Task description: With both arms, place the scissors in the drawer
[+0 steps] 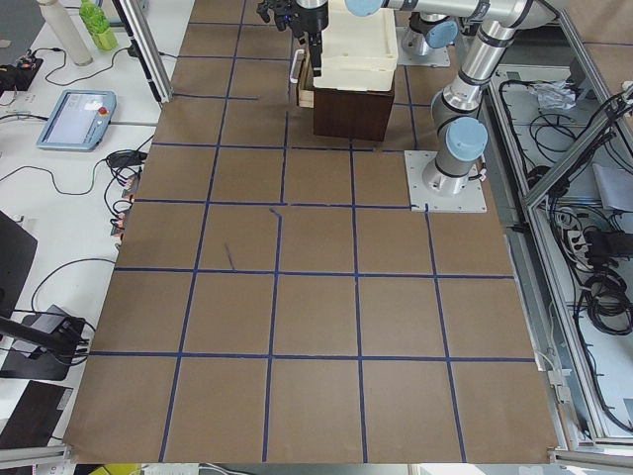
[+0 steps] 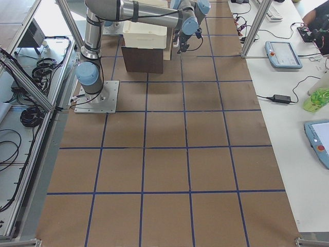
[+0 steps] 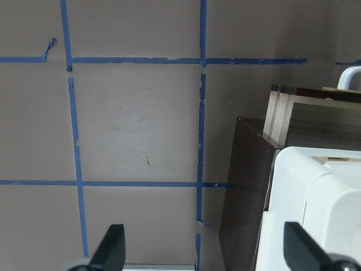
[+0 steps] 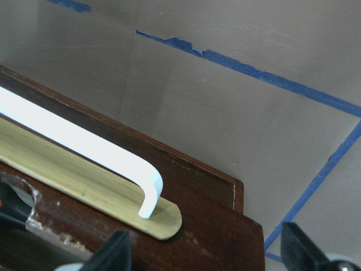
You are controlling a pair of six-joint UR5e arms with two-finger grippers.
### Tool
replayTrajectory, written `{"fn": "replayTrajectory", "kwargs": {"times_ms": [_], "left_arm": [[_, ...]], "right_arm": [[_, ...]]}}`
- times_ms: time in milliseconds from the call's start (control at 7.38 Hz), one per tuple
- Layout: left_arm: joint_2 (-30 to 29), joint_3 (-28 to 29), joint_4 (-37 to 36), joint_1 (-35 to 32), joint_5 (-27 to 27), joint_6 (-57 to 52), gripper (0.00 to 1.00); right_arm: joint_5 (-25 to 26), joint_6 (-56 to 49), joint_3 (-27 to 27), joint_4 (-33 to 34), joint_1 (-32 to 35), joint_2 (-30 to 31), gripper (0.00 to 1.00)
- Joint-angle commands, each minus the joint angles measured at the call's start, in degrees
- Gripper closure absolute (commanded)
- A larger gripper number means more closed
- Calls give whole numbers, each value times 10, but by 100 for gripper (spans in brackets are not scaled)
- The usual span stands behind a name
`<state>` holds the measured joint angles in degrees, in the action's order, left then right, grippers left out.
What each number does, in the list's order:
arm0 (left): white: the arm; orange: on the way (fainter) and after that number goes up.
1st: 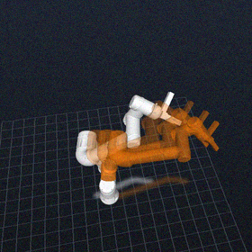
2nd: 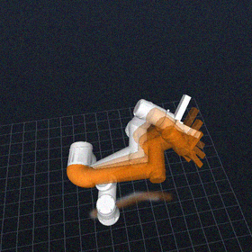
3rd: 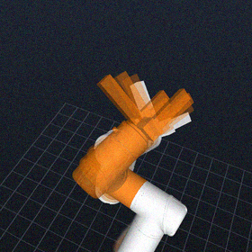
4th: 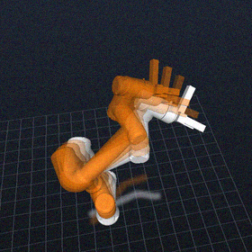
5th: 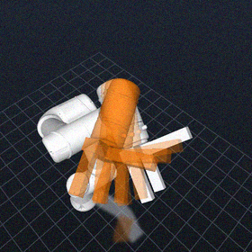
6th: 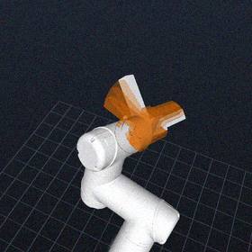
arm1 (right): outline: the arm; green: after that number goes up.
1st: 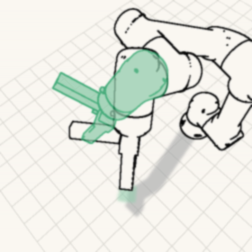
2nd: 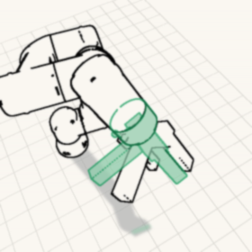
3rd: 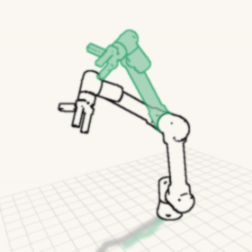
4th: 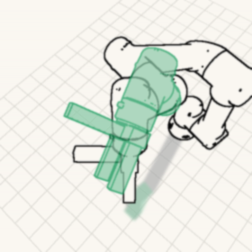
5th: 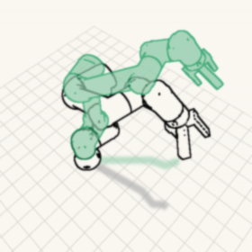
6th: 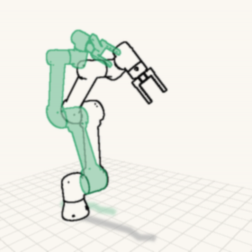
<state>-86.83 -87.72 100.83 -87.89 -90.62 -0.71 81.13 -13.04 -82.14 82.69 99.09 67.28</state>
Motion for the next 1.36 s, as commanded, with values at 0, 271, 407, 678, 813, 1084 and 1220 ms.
{"fn": "replayTrajectory", "kwargs": {"times_ms": [0, 271, 407, 678, 813, 1084, 1220], "left_arm": [[0, 0, 1, 0, -1, 0, 0], [0, 0, 1, 0, 0, 1, 0], [0, 0, 1, 0, -1, 1, 0], [0, 0, 1, 0, 0, 1, 0], [1, 0, 1, 0, 0, 1, 0], [0, 0, 1, 0, 0, 1, 0], [0, 0, 1, 0, 0, 1, 0]], "right_arm": [[0, 3, 0, -7, 1, 4, 4], [0, 4, -13, -10, 1, 10, 5], [-1, 3, -19, -4, 1, 9, 5], [0, 4, -14, -4, 1, 10, 5], [0, 4, -16, -4, 1, 10, 5], [0, 3, -1, -3, 1, 10, 4], [1, 3, 21, -4, 1, 9, 2]]}}
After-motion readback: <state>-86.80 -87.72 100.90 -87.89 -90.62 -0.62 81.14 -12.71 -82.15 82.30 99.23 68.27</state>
